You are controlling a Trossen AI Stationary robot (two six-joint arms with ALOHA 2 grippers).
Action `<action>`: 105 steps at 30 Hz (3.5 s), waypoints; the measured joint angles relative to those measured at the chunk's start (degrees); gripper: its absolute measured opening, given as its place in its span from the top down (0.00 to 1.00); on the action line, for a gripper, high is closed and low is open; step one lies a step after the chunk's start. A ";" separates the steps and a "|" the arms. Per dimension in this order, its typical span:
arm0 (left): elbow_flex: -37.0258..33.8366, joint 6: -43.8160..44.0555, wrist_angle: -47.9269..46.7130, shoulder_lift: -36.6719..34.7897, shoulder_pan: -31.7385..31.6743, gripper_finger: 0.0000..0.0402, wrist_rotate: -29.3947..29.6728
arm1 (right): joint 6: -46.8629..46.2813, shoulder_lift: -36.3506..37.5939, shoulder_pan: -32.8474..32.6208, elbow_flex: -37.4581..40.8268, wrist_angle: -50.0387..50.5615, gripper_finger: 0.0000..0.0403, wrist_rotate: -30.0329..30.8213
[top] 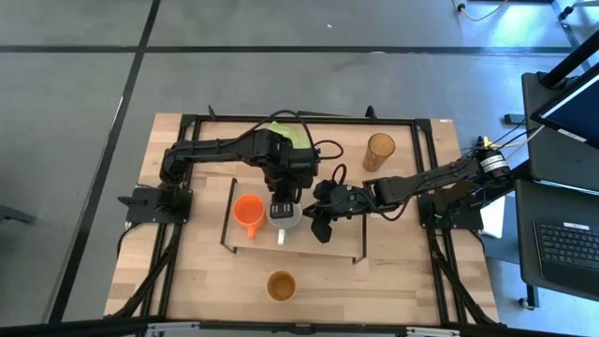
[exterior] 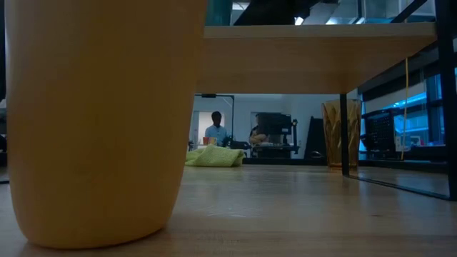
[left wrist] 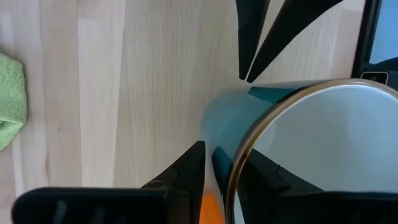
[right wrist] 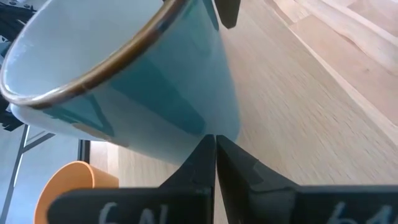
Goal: Stack small to large cups/mugs on shelf
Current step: Put the blue mug on the shelf, then adjust the shelf
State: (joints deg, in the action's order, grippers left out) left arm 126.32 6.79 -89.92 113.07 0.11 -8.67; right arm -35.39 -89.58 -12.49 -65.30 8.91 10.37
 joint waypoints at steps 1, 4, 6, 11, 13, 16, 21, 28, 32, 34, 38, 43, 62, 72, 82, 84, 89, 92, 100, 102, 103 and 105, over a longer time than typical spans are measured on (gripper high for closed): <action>0.00 0.15 -0.03 -0.01 0.01 0.81 0.01 | 0.01 0.00 0.00 0.00 0.09 0.96 0.00; 0.00 0.19 -0.05 -0.21 0.01 0.81 0.17 | 0.06 0.00 0.00 0.00 0.14 0.96 0.02; 0.00 0.19 -0.07 -0.41 0.01 0.80 0.40 | 0.06 0.00 0.00 0.00 0.18 0.96 0.02; 0.00 0.36 -0.07 -0.73 0.01 0.81 0.75 | 0.06 0.00 0.02 0.00 0.24 0.96 0.04; 0.00 0.62 -0.07 -0.80 -0.11 0.81 0.75 | 0.08 0.00 0.02 0.00 0.33 0.96 0.07; 0.00 0.67 -0.09 -0.78 -0.20 0.80 0.76 | 0.63 0.00 0.02 0.00 0.39 0.96 0.09; -0.07 0.76 -0.08 -1.21 -0.18 0.79 0.74 | 1.19 0.00 0.02 0.00 0.38 0.96 0.12; 1.49 3.39 -0.02 -6.02 -0.47 0.80 0.95 | 1.81 0.00 0.31 0.00 0.39 0.96 0.11; 1.79 5.56 -0.12 -9.18 -0.51 0.80 2.05 | 2.66 0.00 0.66 0.00 0.37 0.96 0.09; 1.79 6.16 -0.12 -10.43 0.16 0.80 2.74 | 2.68 0.00 0.70 0.00 0.35 0.96 0.09; 1.79 5.71 -0.11 -12.97 2.19 0.80 6.30 | 4.08 0.00 0.70 -0.62 0.36 0.96 0.11; 1.79 3.35 0.95 -15.70 4.99 0.80 12.94 | 7.52 0.84 0.66 -2.69 1.81 0.96 3.49; -5.35 -2.53 29.92 -21.97 15.12 0.80 18.87 | 13.35 20.38 1.03 -6.64 19.62 0.96 28.06; -20.08 1.86 41.05 -22.42 14.63 0.80 8.03 | 1.34 33.04 1.43 -6.67 42.95 0.96 21.99; -20.31 16.99 23.75 -24.29 23.09 0.80 9.95 | -11.16 34.49 -4.92 -6.64 49.31 0.85 17.80; -20.31 23.15 18.51 -24.89 26.15 0.80 13.41 | -13.55 33.39 -6.76 -6.64 50.42 0.81 17.87; -20.31 43.49 10.03 -26.00 36.77 0.80 22.20 | -17.42 30.55 -10.97 -6.64 52.46 0.75 21.21; -20.31 56.47 8.26 -25.94 43.25 0.80 28.36 | -18.16 29.41 -12.47 -6.64 53.71 0.74 25.17; -20.30 73.31 9.16 -20.06 54.38 0.80 37.65 | -13.87 29.62 -13.36 -6.62 53.79 0.73 30.96; -20.31 72.99 12.16 -16.85 55.08 0.80 33.43 | -13.62 30.25 -13.35 -6.62 53.79 0.73 30.75; -20.31 71.93 14.21 -15.04 55.08 0.80 30.81 | -13.62 30.55 -13.38 -6.62 53.79 0.73 30.43; -20.31 69.58 17.61 -11.52 55.05 0.80 27.27 | -13.55 31.21 -13.50 -6.61 53.79 0.73 29.53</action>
State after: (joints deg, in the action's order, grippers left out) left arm 106.02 76.37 -72.31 101.55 55.16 18.61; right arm -48.94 -58.37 -25.99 -71.91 62.70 39.90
